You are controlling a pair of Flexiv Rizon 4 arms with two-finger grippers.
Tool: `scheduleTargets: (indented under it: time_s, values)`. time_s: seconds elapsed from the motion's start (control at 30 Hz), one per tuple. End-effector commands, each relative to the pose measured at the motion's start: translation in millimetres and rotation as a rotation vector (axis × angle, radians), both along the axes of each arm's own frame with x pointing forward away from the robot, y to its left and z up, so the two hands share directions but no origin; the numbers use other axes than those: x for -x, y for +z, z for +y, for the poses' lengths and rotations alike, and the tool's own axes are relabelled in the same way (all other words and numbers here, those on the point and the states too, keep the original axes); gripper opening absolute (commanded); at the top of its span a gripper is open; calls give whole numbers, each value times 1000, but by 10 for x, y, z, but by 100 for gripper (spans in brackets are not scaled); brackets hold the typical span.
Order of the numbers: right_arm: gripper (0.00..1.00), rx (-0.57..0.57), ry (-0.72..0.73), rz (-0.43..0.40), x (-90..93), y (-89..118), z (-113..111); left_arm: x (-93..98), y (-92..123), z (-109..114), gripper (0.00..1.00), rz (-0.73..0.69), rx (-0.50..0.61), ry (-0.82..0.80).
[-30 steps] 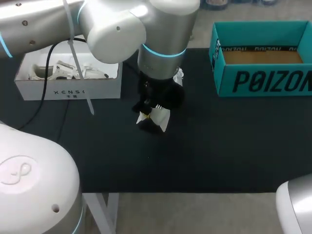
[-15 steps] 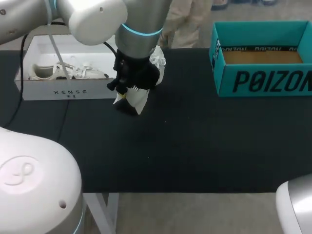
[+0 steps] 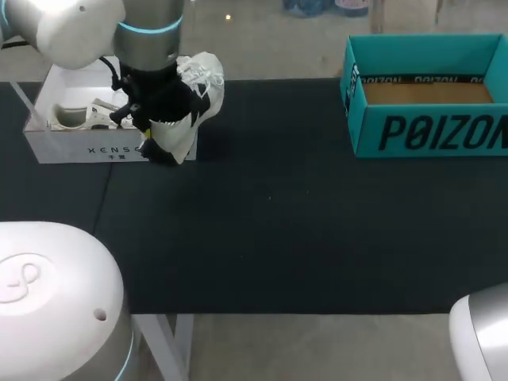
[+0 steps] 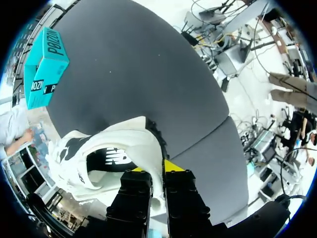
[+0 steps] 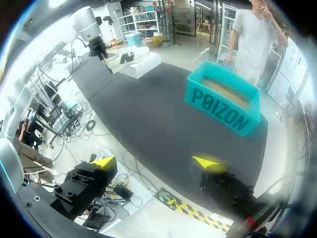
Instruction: Take the shoe out of the shoebox, open the shoe tongue, remove and reinsert the insole, then place the shoe into the shoebox
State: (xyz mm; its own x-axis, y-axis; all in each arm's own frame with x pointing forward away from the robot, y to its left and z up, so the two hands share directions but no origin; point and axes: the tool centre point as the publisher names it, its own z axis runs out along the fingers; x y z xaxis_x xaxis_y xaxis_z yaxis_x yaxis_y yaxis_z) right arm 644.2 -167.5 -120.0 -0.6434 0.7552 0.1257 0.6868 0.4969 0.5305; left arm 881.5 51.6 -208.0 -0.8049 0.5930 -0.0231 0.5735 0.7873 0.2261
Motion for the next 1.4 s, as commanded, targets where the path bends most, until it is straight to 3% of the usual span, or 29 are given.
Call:
scheduleTargets:
  time_s: [0.03,0.73,0.9,1.17,1.33,1.4]
  values:
    - [100,2,2,8,-31,21,-1,-7,105,137,0,-8,64,-4]
    - [100,2,2,8,-31,21,-1,-7,105,137,0,-8,64,-4]
    - [100,2,2,8,-31,21,-1,-201,325,604,0,-17,151,-105]
    - [100,2,2,8,-31,21,-1,-590,503,1402,0,-66,51,-296]
    - [100,2,2,8,-31,21,-1,-784,530,1811,0,-103,67,-481]
    - [100,2,2,8,-31,21,-1,-859,513,1946,0,-112,-5,-494]
